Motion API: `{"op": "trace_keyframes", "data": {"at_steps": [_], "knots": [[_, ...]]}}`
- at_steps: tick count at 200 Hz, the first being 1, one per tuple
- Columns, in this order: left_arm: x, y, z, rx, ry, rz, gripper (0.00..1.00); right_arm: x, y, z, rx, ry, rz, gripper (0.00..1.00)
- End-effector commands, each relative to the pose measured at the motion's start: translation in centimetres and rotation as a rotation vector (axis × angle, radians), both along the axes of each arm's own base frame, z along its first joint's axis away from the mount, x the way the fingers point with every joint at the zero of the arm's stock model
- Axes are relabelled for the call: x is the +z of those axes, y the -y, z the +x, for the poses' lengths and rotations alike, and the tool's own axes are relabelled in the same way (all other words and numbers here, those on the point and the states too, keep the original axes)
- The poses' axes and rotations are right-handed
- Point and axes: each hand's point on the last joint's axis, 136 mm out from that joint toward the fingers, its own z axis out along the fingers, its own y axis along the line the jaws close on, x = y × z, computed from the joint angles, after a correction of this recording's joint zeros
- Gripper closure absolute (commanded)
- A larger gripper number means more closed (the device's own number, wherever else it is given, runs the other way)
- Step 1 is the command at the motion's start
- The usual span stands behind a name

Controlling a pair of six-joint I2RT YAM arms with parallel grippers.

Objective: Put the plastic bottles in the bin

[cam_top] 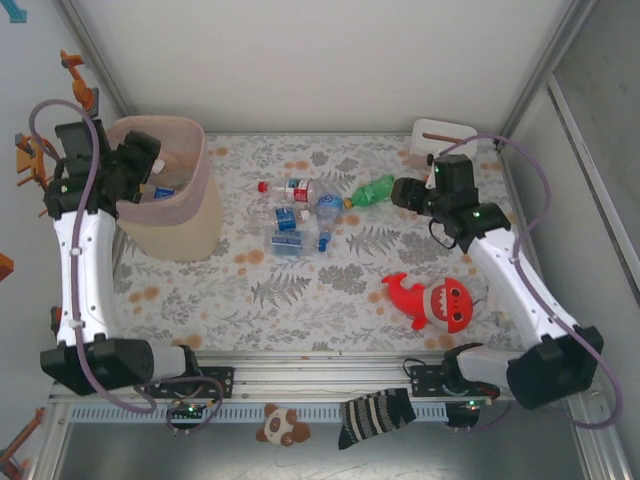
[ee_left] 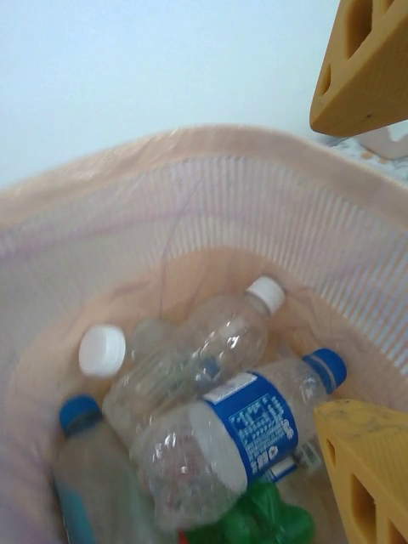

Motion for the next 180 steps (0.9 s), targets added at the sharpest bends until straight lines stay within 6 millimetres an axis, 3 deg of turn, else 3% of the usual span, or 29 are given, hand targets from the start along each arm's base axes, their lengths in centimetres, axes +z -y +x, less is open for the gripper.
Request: {"op": "trace_keyframes", "data": {"at_steps": [1, 39, 107, 141, 180], "knots": [[4.0, 2.2, 0.0, -0.193, 0.233, 0.095, 0.16, -1.5, 1.8, 1.8, -0.102, -0.073, 0.043, 0.27], [6.0, 5.1, -2.2, -0.355, 0.395, 0.102, 0.15, -6.6, 3.3, 4.9, -0.185, -0.23, 0.028, 0.27], [11.2, 7.8, -6.6, -0.477, 0.624, 0.113, 0.15, -12.3, 3.6, 9.9, -0.288, -0.339, 0.028, 0.22], [11.9, 8.4, -7.8, -0.496, 0.659, 0.101, 0.12, -15.3, 4.0, 11.7, -0.327, -0.383, 0.026, 0.22], [12.1, 8.5, -8.1, -0.499, 0.665, 0.095, 0.12, -18.3, 3.8, 12.2, -0.342, -0.428, 0.043, 0.22]]}}
